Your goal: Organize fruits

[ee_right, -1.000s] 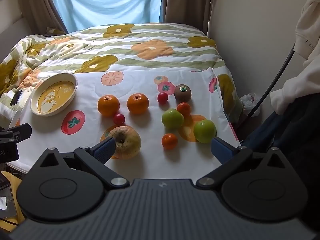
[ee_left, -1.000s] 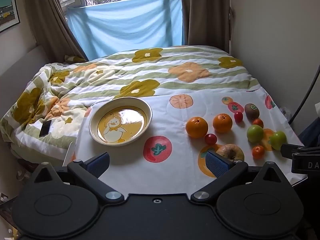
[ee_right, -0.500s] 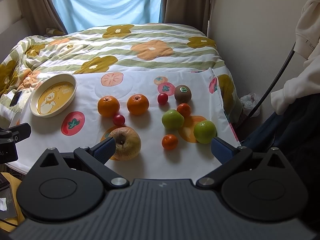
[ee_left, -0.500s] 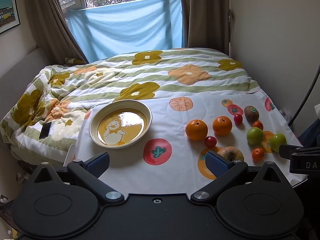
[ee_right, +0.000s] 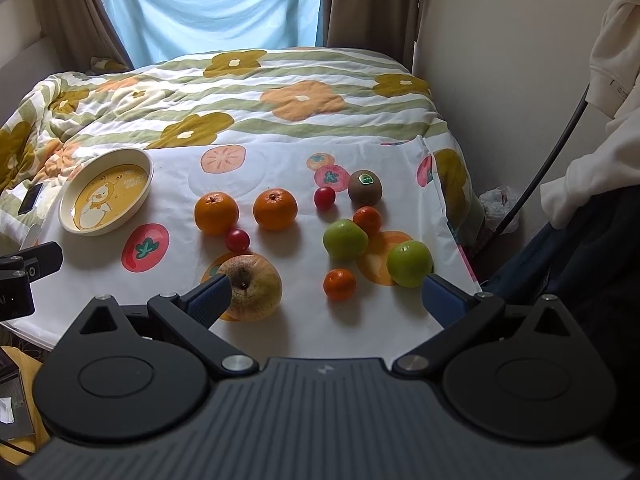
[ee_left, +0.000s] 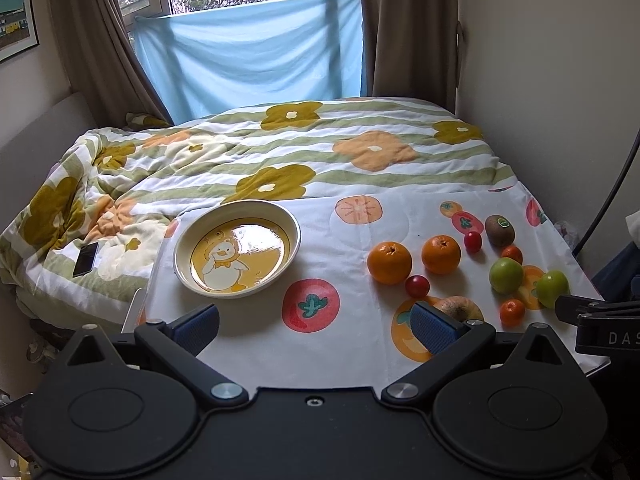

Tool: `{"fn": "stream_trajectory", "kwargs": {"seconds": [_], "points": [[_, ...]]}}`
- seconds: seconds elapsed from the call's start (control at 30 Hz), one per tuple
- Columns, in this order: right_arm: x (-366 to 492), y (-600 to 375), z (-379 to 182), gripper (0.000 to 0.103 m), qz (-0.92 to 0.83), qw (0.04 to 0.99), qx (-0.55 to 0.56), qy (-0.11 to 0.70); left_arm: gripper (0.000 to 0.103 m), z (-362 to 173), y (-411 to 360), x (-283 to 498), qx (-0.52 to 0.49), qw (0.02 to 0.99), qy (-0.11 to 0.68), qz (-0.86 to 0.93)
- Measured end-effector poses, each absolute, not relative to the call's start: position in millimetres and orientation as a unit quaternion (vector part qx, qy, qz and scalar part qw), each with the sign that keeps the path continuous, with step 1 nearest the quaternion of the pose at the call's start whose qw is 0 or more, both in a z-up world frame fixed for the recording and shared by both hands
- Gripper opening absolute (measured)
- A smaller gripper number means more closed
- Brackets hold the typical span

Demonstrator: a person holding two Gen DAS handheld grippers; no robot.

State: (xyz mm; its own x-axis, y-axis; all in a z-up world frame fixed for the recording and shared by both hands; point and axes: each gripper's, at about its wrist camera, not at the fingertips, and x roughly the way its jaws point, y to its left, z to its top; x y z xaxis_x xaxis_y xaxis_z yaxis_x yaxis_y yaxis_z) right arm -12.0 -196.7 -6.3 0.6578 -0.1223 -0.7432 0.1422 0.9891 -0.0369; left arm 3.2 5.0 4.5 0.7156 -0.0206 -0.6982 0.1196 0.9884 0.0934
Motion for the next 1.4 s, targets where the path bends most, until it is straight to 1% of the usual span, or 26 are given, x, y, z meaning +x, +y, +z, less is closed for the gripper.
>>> {"fn": "stream_trajectory", "kwargs": {"seconds": [1.4], "points": [[-13.7,-194.7,-2.4,0.103,-0.075,0.912,0.014,0.403,0.103,7.2,6.8,5.4,0.064,0.924,0.374,-0.04]]}}
